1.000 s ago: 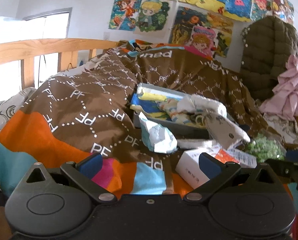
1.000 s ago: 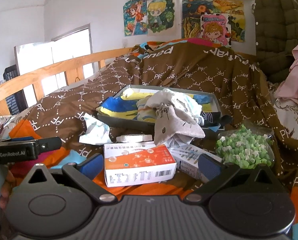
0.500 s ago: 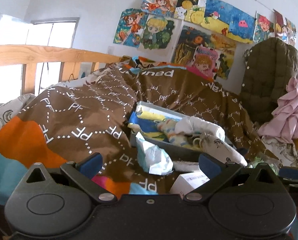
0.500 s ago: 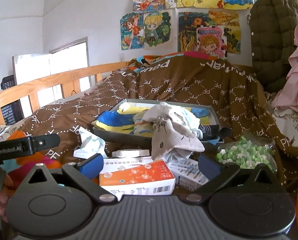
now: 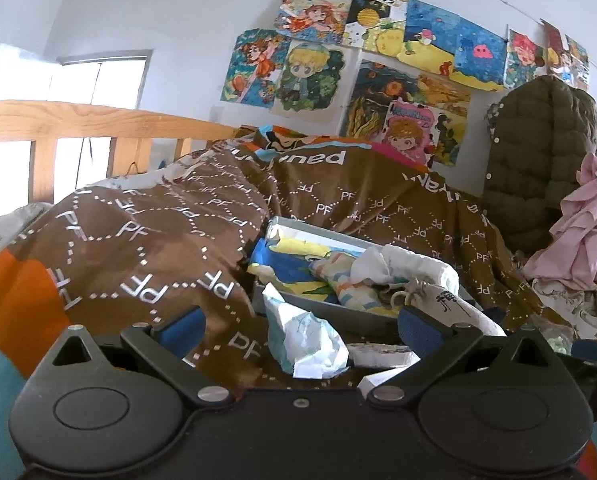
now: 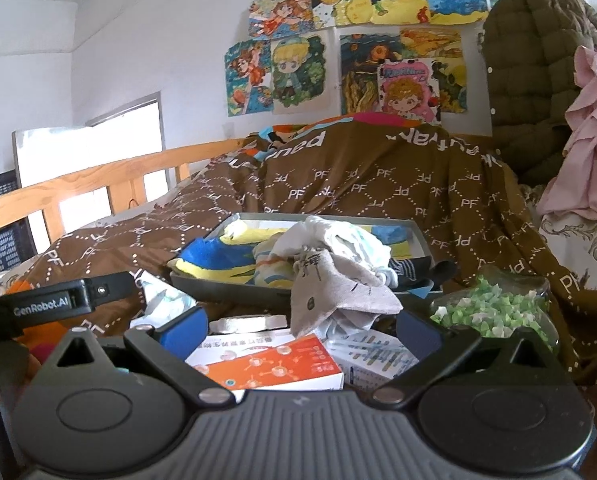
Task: Organize soft objects
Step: 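Reach the right gripper toward the beige cloth bag beside the tray, then grasp the beige bag with the right gripper while the left grasps the white packet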
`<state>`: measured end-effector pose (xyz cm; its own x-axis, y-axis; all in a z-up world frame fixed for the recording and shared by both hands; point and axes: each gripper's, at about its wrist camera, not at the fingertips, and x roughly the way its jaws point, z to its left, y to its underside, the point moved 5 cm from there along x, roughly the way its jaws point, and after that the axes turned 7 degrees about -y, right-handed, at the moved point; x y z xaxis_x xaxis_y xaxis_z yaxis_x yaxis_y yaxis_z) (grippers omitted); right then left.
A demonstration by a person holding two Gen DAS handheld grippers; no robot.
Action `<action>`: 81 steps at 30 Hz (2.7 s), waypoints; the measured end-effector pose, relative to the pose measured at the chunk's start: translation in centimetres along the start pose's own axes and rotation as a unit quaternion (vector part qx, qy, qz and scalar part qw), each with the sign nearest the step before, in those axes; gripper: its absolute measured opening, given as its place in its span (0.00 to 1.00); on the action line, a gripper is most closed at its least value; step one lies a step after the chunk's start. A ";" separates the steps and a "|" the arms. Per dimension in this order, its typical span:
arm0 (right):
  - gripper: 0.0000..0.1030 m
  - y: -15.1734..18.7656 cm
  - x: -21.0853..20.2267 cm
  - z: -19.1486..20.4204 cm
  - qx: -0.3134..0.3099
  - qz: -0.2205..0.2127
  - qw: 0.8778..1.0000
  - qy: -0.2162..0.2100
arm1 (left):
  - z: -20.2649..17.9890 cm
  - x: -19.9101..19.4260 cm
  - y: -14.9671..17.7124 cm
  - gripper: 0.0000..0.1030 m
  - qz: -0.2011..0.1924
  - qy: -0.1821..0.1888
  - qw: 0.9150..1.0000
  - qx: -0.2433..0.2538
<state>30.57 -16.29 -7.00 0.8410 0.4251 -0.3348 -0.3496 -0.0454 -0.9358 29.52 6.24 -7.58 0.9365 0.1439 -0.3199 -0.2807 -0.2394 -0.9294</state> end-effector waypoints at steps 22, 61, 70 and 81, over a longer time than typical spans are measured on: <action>1.00 0.5 4.2 -0.7 -0.023 -0.012 0.999 0.023 | 0.6 6.9 1.3 0.98 0.078 0.045 0.991 -0.096; 0.36 0.4 11.1 -4.4 -0.004 0.058 0.997 0.052 | 1.5 7.5 3.1 0.31 0.120 0.064 0.985 -0.110; 0.14 -1.2 9.2 -5.0 0.044 0.047 0.998 0.015 | 1.6 7.1 2.7 0.30 0.115 0.078 0.983 -0.119; 0.11 -3.4 6.8 -4.5 0.059 0.009 0.998 -0.013 | 0.6 6.0 1.2 0.30 0.090 0.100 0.984 -0.119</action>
<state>39.37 -17.33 -6.60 0.8242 0.4479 -0.3466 -0.4116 0.0534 -0.9098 34.70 7.43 -10.77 0.9053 -0.1080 -0.4107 -0.4110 -0.4659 -0.7836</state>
